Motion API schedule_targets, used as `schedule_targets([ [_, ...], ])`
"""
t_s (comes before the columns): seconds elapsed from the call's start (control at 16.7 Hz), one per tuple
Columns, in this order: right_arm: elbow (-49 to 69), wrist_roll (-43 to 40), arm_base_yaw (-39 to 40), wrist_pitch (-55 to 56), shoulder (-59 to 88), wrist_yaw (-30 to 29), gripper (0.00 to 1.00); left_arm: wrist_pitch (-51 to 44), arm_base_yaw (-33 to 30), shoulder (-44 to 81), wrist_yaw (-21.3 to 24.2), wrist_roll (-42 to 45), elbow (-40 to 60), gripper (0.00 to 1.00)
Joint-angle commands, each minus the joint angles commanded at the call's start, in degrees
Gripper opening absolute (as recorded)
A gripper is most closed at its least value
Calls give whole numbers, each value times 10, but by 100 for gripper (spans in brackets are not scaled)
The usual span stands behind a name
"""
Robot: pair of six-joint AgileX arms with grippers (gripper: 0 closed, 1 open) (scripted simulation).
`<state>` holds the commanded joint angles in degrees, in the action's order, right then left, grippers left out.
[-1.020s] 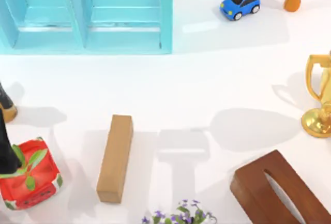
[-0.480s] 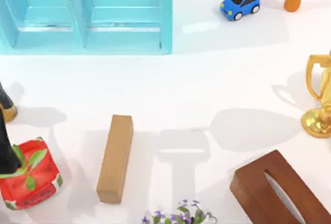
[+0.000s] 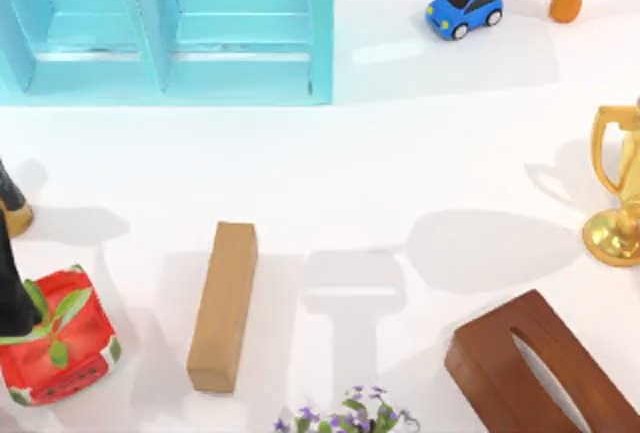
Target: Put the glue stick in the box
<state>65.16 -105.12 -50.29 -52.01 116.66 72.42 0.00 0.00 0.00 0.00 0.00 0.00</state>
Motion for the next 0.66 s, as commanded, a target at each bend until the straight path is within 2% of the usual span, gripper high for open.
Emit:
schedule_targets([
  [0.3,0,0,0,0,0,0,98,0,0,0,0,0,0,100],
  [0.66,0,0,0,0,0,0,100,0,0,0,0,0,0,100],
])
